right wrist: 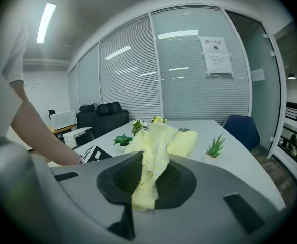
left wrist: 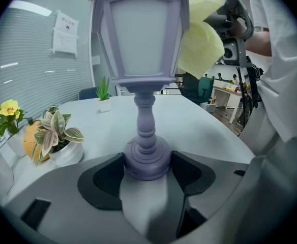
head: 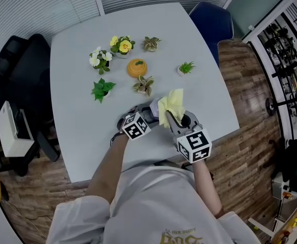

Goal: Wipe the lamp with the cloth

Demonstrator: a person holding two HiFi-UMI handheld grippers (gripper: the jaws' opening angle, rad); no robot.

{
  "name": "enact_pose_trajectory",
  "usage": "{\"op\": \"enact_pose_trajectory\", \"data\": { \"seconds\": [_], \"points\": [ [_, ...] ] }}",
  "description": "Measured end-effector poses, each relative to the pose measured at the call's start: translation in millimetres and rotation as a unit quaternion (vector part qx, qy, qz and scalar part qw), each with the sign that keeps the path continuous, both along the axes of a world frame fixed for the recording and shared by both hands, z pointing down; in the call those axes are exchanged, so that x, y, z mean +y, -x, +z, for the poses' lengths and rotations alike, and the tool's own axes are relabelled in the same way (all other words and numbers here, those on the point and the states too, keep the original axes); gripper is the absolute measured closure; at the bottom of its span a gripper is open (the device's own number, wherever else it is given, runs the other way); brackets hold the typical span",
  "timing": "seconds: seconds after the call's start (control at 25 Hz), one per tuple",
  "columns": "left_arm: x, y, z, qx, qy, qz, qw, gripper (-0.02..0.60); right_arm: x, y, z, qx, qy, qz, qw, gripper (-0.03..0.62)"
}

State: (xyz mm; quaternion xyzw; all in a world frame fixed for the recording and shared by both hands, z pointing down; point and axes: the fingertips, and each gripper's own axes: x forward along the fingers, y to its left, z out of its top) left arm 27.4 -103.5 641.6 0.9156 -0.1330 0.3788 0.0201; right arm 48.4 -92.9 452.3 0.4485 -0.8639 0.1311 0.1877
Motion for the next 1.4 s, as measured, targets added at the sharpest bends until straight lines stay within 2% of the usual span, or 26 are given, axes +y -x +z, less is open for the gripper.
{"op": "enact_pose_trajectory", "data": {
  "seconds": [0.64,1.4],
  "points": [
    [1,0,0,0.000,-0.002,0.000,1.0000,0.276,9,21,-6,0.057,-0.023,-0.048,0.997,0.542],
    [1,0,-2,0.001,-0.003,0.001,1.0000,0.276,3,50,-12,0.154,-0.058,-0.109,0.980,0.542]
  ]
}}
